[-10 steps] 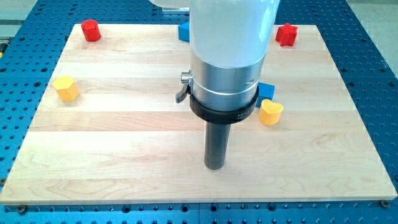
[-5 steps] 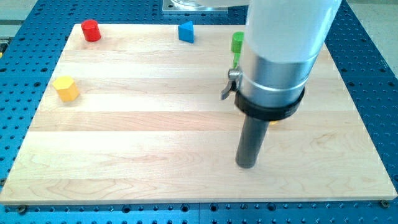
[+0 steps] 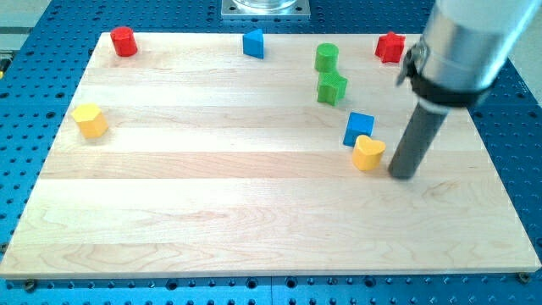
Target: Keep green circle at bottom right of the heart
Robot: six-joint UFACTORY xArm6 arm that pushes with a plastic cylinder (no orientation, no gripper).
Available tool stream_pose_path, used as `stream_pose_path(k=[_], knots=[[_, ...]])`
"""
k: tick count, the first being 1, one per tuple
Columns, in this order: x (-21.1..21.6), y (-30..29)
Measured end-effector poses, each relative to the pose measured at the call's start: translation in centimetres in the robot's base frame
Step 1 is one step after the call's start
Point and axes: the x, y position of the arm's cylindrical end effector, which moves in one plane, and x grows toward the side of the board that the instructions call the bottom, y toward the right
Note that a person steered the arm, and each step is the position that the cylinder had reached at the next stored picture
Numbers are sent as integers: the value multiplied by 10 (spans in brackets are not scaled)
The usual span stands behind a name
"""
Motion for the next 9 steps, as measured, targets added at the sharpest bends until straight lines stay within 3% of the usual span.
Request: stream_pose_path(k=[1, 3, 5, 7, 8, 9], knots=[[-71, 18], [-173, 14], [-248, -22], [-178, -103], [-189, -116], [-140, -145]])
